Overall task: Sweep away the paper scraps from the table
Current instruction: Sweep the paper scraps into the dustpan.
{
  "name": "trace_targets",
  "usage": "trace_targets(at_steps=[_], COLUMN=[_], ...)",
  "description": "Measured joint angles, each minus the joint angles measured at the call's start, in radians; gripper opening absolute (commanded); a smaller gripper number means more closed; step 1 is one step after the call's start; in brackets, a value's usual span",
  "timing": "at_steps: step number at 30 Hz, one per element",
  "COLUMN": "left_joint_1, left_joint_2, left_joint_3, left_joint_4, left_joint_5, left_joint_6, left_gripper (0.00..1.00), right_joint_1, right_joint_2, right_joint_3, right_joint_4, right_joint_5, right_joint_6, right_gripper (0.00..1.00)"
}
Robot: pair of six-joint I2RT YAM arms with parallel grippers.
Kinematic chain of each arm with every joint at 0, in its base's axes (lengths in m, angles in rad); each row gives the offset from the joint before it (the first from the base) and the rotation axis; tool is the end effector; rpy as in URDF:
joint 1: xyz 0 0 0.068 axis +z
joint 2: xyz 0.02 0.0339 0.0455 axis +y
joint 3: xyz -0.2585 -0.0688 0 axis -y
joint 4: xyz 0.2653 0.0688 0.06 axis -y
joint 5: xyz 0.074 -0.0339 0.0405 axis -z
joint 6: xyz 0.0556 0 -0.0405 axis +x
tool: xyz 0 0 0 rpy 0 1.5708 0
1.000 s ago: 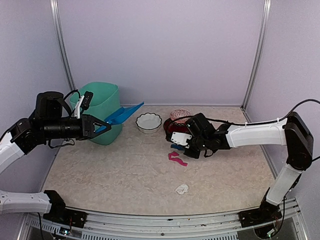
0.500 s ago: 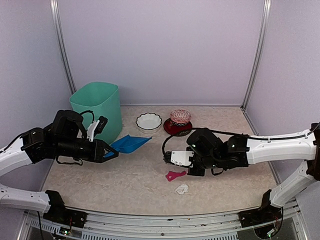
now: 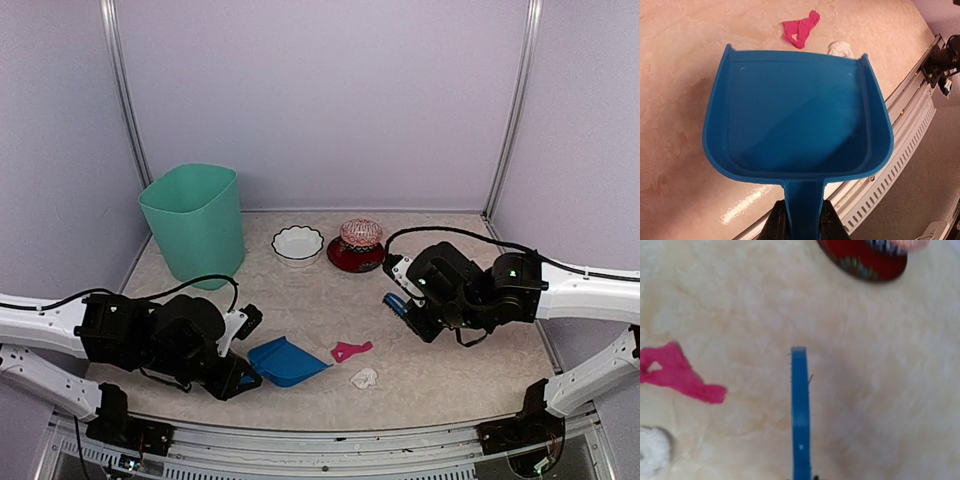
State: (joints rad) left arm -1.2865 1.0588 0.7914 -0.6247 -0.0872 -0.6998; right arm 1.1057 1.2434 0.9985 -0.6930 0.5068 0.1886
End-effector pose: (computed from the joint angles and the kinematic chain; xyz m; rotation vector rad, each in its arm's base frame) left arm 0.0737 -0.2351 0.2259 0.7165 2.5111 -0.7099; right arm 0.1503 0.2393 0.2533 -0.8596 2.1906 -0.0215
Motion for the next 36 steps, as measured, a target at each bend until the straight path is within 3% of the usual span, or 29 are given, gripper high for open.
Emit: trace_targets(at_steps=[6,15,26,36], left_joint_1=[-0.142,-0.196,-0.182,-0.145], left_joint_2=[0.115,0.308,0.499,0.563], left_joint_3=[-0.014,-0.018,0.037,0.045], left_joint_4=[0.016,0.08,0.214,0.305], left_joint_5=[-0.094,-0.178,-0.194,-0.164], left_joint_6=[-0.026,-0.021,0.065,0.087], left_gripper=[0.0,0.0,0.0,0.0], right_joint_1=[0.0,0.0,0.064,0.164], right_joint_2=[0.047,0.282,0.425,0.455], right_joint_3=[0.006,0.108,0.225,0.263], right_joint_4=[-0.058,-0.126,-0.082,-0.004], right_joint_5=[-0.046,-0.06,-0.13,-0.219], right_joint_6=[0.2,0.331,0.334,0.254], right_gripper=[0.0,0.0,0.0,0.0])
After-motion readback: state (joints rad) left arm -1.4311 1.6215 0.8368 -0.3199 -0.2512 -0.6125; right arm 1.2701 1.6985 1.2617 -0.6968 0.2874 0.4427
